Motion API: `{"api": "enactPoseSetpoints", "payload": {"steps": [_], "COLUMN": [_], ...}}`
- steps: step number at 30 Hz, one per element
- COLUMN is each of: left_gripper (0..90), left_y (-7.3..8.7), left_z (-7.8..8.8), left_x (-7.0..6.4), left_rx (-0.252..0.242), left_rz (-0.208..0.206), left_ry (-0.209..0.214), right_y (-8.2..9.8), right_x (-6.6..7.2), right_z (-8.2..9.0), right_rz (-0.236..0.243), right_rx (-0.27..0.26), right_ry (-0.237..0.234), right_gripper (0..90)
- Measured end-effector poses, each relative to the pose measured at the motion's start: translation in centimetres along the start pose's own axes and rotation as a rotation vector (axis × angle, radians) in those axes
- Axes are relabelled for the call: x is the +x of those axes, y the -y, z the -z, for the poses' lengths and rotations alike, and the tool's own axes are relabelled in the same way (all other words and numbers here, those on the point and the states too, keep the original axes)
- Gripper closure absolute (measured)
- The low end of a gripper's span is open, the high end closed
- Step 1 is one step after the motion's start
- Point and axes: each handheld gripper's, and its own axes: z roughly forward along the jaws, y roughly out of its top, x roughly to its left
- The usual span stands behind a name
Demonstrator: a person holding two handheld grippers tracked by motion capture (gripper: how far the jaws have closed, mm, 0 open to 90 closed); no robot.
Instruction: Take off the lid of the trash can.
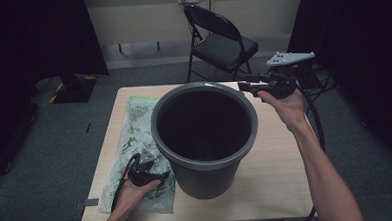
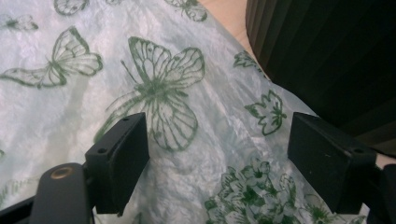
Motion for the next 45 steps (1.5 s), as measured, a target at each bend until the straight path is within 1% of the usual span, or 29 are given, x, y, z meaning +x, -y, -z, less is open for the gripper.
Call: {"api": "enactPoseSetpoints", "payload": {"steps": [1, 2, 3, 4, 5, 6, 7, 8, 9, 11, 15, 17, 19, 20, 22, 24, 25, 26, 27, 29, 30, 31, 33, 35, 36, 38, 42, 43, 45], "left_gripper": [20.7, 20.8, 21.5, 21.6, 21.7, 21.7, 21.7, 21.6, 21.8, 21.8, 21.8, 21.8, 21.8, 21.8, 21.8, 21.8, 21.8, 21.8, 21.9, 21.8, 21.8, 21.9, 21.8, 21.8, 21.8, 21.8, 21.8, 21.8, 21.8], "left_y": [-0.1, -0.3, -0.5, -0.5, -0.5, -0.4, -0.3, -0.2, -0.1, 0.0, 0.1, 0.1, 0.1, 0.1, 0.2, 0.2, 0.2, 0.2, 0.2, 0.1, 0.2, 0.2, 0.2, 0.2, 0.2, 0.2, 0.3, 0.3, 0.4], "left_z": [0.1, 0.1, 0.2, 0.2, 0.1, 0.0, -0.2, -0.2, -0.3, -0.3, -0.3, -0.3, -0.3, -0.3, -0.3, -0.3, -0.4, -0.3, -0.4, -0.4, -0.4, -0.4, -0.4, -0.4, -0.4, -0.4, -0.4, -0.4, -0.4], "left_x": [0.1, 0.3, 0.5, 0.6, 0.6, 0.7, 0.7, 0.7, 0.7, 0.6, 0.6, 0.5, 0.5, 0.5, 0.6, 0.5, 0.4, 0.4, 0.3, 0.3, 0.3, 0.3, 0.3, 0.3, 0.3, 0.3, 0.3, 0.3, 0.3], "left_rx": [-0.012, -0.018, -0.022, -0.024, -0.022, -0.008, -0.001, 0.008, 0.006, 0.010, -0.005, -0.001, -0.002, -0.004, -0.005, -0.005, -0.009, 0.000, 0.000, 0.000, 0.000, 0.000, -0.001, -0.003, -0.004, -0.004, -0.010, -0.011, -0.015], "left_rz": [-0.003, 0.010, 0.025, 0.025, 0.032, 0.034, 0.036, 0.035, 0.028, 0.030, 0.016, 0.010, 0.004, 0.006, 0.001, -0.003, -0.005, -0.017, -0.025, -0.022, -0.022, -0.022, -0.022, -0.023, -0.021, -0.021, -0.016, -0.014, -0.014], "left_ry": [0.004, 0.027, 0.038, 0.041, 0.049, 0.052, 0.058, 0.064, 0.063, 0.056, 0.049, 0.045, 0.045, 0.047, 0.045, 0.038, 0.036, 0.030, 0.023, 0.020, 0.022, 0.022, 0.022, 0.023, 0.023, 0.023, 0.024, 0.023, 0.025], "right_y": [-0.3, -0.4, -0.7, -1.0, -1.2, -1.7, -1.7, -1.9, -2.1, -2.5, -3.3, -3.6, -4.0, -4.1, -4.2, -4.4, -4.5, -4.6, -4.6, -4.6, -4.6, -4.7, -4.8, -4.9, -5.0, -5.6, -5.7, -5.6, -5.4], "right_x": [0.3, 0.5, 0.8, 1.2, 1.4, 2.0, 2.0, 2.3, 2.5, 2.8, 3.1, 3.2, 3.2, 3.3, 3.3, 3.4, 3.4, 3.4, 3.4, 3.6, 3.7, 3.7, 3.5, 3.4, 3.4, 3.3, 3.2, 3.2, 3.0], "right_z": [-0.1, -0.1, -0.3, -0.5, -0.6, -1.1, -1.1, -1.4, -1.7, -2.4, -3.8, -4.4, -5.2, -5.7, -6.2, -6.7, -7.0, -7.2, -7.4, -7.8, -7.9, -7.9, -7.8, -7.7, -7.5, -6.7, -6.4, -6.3, -6.2], "right_rz": [0.010, 0.021, 0.031, 0.049, 0.060, 0.090, 0.090, 0.103, 0.113, 0.127, 0.167, 0.173, 0.183, 0.193, 0.195, 0.201, 0.196, 0.195, 0.186, 0.191, 0.195, 0.188, 0.179, 0.182, 0.183, 0.156, 0.151, 0.144, 0.117], "right_rx": [0.004, 0.008, 0.017, 0.033, 0.041, 0.076, 0.076, 0.097, 0.118, 0.168, 0.277, 0.315, 0.381, 0.413, 0.455, 0.484, 0.500, 0.511, 0.518, 0.548, 0.554, 0.561, 0.562, 0.561, 0.542, 0.475, 0.459, 0.446, 0.417], "right_ry": [-0.013, -0.017, -0.032, -0.044, -0.046, -0.066, -0.066, -0.068, -0.078, -0.086, -0.096, -0.098, -0.108, -0.098, -0.096, -0.064, -0.067, -0.062, -0.068, -0.071, -0.070, -0.075, -0.084, -0.081, -0.082, -0.083, -0.083, -0.081, -0.095], "right_gripper": [57.7, 58.0, 58.0, 57.9, 58.0, 58.4, 58.4, 58.9, 59.9, 60.3, 62.1, 62.4, 63.3, 64.0, 64.7, 66.2, 67.6, 68.3, 70.2, 71.0, 71.0, 71.7, 72.4, 72.9, 73.5, 76.4, 77.4, 77.6, 77.8]}}
